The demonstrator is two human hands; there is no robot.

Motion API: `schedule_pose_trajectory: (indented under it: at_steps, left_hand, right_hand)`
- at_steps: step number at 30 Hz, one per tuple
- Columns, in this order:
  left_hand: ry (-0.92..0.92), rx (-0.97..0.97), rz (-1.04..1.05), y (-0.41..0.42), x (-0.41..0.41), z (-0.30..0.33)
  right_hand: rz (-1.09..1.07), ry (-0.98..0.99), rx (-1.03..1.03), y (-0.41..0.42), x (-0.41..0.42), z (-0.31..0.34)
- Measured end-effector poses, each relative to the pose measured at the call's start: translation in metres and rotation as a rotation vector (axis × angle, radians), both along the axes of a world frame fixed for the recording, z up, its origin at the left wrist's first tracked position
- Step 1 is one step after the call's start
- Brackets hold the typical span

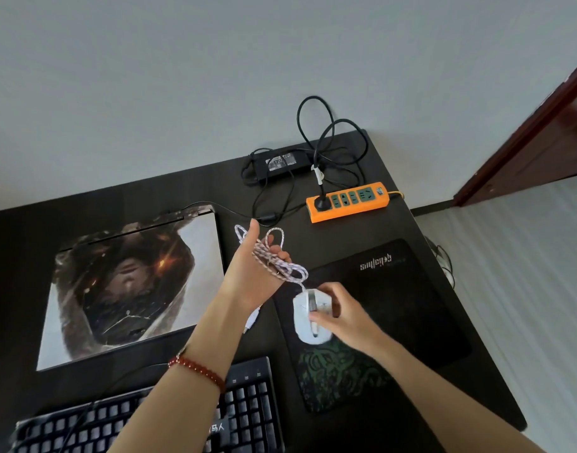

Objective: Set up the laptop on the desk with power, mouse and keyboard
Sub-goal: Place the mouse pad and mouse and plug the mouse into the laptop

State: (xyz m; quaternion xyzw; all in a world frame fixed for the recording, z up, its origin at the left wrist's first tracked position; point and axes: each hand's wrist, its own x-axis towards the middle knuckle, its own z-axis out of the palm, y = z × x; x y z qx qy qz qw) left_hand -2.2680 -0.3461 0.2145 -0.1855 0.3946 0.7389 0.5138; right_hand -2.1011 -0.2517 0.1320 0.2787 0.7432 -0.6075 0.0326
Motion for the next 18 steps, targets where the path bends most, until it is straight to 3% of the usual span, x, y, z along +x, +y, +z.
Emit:
schedule_pose_trajectory:
  at_steps: [7, 13, 16, 18]
  left_hand:
    - [0.010, -0.018, -0.201, -0.005, 0.011, -0.040]
    - [0.013, 0.028, -0.185, 0.011, 0.020, -0.072]
    - [0.080, -0.003, -0.208, 0.016, 0.020, -0.078]
    - [0.103, -0.019, -0.214, 0.020, 0.018, -0.078]
  right_hand:
    - [-0.005, -0.267, -0.011, 0.038, 0.038, -0.013]
    - [-0.013, -0.423, 0.303, 0.047, 0.036, -0.018]
    - [-0.017, -0.327, 0.524, 0.044, 0.026, -0.017]
    - [-0.066, -0.149, 0.492, 0.044, 0.013, -0.012]
